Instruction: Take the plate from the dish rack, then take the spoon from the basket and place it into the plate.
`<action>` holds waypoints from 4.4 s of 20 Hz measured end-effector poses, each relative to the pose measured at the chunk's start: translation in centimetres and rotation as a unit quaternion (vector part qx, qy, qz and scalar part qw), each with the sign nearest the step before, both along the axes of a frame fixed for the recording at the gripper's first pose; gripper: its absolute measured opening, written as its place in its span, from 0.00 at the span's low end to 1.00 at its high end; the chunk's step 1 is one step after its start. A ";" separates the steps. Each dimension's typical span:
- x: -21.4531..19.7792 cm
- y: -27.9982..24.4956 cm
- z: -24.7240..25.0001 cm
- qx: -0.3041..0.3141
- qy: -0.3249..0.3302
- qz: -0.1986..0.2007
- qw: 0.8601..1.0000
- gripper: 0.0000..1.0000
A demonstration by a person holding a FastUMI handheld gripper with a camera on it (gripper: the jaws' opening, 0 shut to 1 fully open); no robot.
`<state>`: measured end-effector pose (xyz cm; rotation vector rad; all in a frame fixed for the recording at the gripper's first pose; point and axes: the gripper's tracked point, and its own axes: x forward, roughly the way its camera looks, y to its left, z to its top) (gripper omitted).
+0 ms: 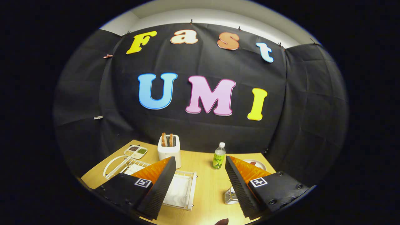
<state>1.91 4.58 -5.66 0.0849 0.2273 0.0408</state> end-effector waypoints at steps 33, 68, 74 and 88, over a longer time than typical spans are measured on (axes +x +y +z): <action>8.8 10.2 -15.4 0.052 0.286 -0.053 0.955 0.31; -14.8 5.6 -26.7 0.188 0.413 0.025 0.891 0.31; -14.4 4.3 -27.8 0.163 0.413 0.006 0.896 0.42; -14.3 -0.1 -24.1 0.135 0.359 0.017 0.923 0.90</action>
